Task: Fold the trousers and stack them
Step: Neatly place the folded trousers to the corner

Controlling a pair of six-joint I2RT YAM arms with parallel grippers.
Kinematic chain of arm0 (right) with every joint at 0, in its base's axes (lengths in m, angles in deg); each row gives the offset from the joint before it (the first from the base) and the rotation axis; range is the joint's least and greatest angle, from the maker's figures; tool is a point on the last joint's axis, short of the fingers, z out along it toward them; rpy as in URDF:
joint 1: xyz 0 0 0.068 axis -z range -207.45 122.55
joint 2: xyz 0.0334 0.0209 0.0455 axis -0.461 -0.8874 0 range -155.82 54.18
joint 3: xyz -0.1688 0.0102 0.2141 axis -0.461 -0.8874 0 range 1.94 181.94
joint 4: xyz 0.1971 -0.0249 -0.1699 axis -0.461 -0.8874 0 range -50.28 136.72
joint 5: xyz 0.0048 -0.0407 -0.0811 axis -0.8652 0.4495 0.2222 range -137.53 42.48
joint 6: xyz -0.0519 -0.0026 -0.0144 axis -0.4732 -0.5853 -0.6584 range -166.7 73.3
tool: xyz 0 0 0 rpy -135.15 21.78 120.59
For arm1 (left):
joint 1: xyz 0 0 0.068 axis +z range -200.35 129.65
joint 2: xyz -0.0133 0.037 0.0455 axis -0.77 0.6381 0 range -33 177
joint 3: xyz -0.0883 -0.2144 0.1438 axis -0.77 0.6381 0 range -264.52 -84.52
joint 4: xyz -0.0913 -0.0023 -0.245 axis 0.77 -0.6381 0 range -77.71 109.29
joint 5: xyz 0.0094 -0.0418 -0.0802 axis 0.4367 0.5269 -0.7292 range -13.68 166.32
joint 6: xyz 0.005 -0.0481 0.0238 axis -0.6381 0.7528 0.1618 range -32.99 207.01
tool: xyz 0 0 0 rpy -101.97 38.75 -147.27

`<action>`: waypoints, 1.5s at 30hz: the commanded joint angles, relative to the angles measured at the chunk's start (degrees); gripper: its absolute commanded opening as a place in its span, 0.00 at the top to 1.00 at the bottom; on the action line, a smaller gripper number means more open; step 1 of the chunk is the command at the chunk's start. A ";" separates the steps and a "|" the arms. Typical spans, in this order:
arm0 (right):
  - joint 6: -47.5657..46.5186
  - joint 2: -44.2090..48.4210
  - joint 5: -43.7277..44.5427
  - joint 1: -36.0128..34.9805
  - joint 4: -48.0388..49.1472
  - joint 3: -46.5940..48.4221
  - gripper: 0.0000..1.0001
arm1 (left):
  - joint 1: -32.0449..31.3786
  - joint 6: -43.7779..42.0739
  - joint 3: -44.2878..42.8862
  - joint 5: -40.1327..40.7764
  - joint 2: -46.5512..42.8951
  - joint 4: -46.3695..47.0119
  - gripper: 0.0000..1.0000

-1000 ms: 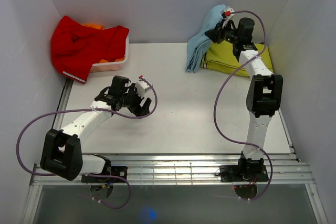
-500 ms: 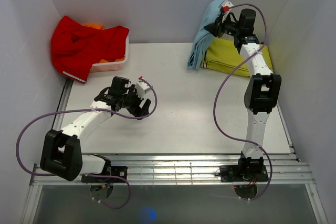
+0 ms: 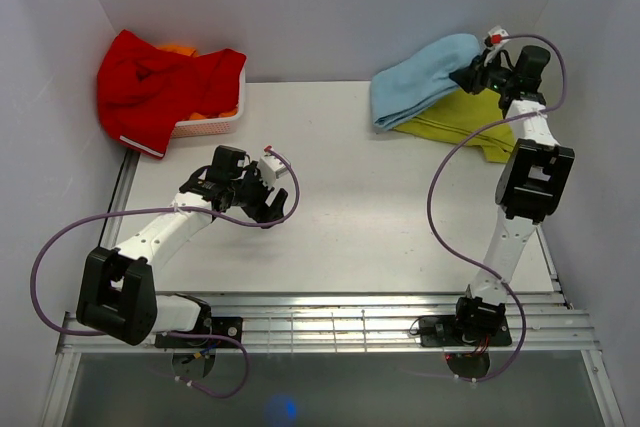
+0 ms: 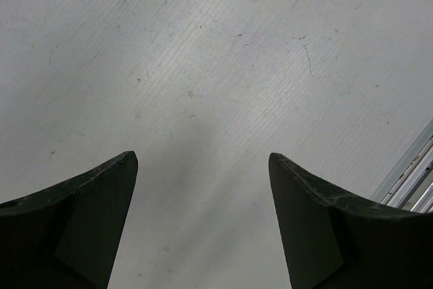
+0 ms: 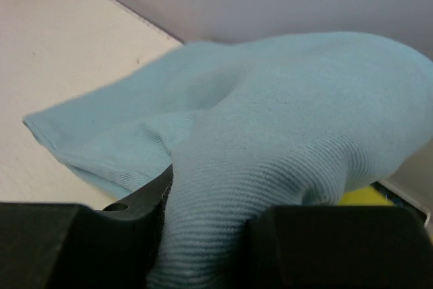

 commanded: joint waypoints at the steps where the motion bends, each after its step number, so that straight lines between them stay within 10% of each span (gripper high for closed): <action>1: -1.04 4.92 1.33 3.45 6.03 -5.42 0.92 | 0.32 -0.47 -1.11 -1.80 -2.08 -0.79 0.11; 23: 4.68 5.18 30.42 11.98 5.25 -23.29 0.92 | 0.41 -1.18 -0.67 -0.48 -1.90 -1.32 0.11; 29: 9.77 9.22 30.09 11.90 3.57 -26.97 0.31 | 0.76 0.75 0.04 -0.48 -2.25 -0.44 0.11; 32: 11.96 13.43 28.94 11.46 3.66 -29.52 0.15 | 2.07 3.03 -0.75 -1.80 -1.73 -0.79 0.10; 45: 6.54 29.17 18.04 3.30 -13.80 -31.92 0.07 | 11.65 13.58 -13.23 -11.02 5.22 -3.87 0.10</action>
